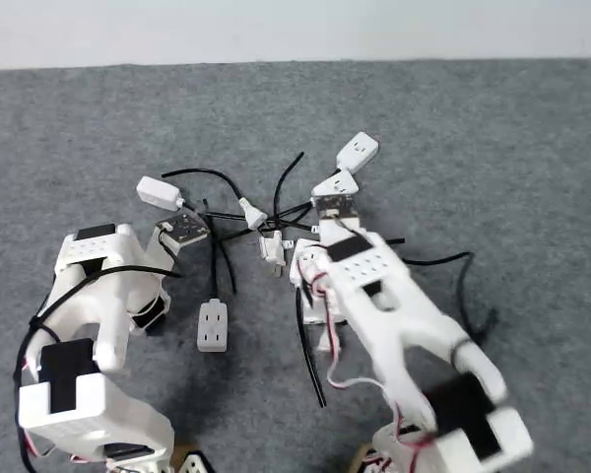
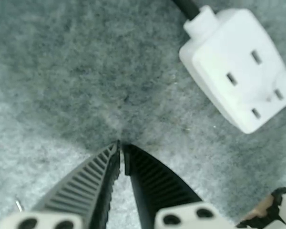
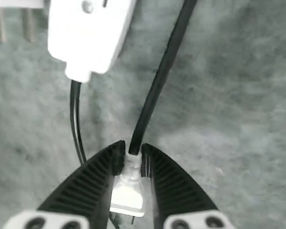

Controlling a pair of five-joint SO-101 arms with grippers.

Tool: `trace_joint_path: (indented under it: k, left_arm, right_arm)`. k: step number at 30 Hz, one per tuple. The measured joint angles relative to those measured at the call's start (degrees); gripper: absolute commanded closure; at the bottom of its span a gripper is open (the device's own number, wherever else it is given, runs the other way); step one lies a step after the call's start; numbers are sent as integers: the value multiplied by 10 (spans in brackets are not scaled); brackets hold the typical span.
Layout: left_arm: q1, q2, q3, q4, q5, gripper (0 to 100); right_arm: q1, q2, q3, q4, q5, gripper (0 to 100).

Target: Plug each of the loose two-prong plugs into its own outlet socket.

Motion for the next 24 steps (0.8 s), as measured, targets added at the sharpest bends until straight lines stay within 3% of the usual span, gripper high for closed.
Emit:
trace_joint_path:
  k: [9,14,18,21,24]
  left_arm:
    - [0,0,0,0,0,987]
    - [0,0,0,0,0,987]
    - [0,0,0,0,0,987]
    - [0,0,0,0,0,987]
    - [0,0,0,0,0,987]
  right_arm:
    - [57,-124,24,46,160,991]
    - [91,-55,32,-15,279,980]
    - [120,13,32,-58,385,884]
    - [135,35,31,-54,404,822]
    - [140,37,31,-42,408,833]
